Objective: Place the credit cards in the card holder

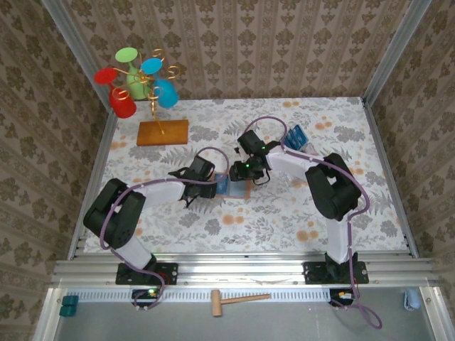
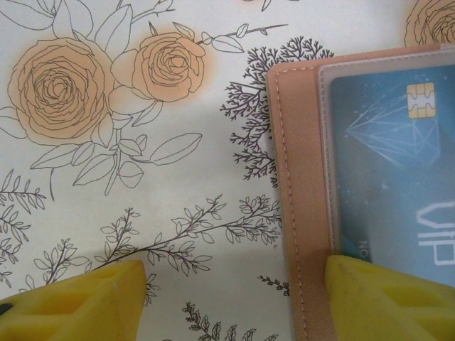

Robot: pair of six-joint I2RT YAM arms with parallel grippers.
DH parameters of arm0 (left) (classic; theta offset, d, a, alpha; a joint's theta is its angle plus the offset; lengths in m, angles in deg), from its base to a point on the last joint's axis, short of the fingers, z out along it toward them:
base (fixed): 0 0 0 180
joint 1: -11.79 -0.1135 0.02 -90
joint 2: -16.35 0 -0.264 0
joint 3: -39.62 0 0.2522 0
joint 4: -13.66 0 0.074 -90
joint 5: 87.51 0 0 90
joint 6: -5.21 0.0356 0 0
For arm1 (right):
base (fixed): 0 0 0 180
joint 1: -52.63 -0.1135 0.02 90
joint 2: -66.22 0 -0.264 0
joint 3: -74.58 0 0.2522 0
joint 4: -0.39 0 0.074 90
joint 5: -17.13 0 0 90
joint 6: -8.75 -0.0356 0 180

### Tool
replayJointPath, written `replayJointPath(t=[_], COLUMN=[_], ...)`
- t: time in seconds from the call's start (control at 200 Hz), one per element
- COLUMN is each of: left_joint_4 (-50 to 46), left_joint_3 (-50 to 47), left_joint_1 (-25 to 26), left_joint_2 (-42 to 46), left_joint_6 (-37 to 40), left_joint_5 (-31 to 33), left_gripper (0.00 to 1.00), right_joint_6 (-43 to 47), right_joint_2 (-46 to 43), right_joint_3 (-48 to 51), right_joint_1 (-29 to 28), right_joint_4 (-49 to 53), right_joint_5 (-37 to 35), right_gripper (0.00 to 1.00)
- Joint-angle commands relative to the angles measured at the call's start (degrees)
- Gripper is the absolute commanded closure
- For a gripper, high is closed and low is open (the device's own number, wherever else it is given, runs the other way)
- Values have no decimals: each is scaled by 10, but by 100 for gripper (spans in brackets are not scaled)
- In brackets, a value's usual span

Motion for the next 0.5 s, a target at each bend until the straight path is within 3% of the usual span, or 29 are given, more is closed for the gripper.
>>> replayJointPath(t=[0.0,0.495], left_joint_4=[1,11], left_joint_3=[-11,-19], left_joint_1=[5,6], left_joint_2=[-12,-17], left_joint_6=[-9,-15], left_joint_5=[8,0], left_gripper=[31,32], right_joint_6=[11,-22], right_joint_2=[10,42], right_joint_3=[-18,-13], right_joint_1=[-4,-10], right_joint_4=[21,-12], right_joint_5=[-10,41], right_gripper=[53,54])
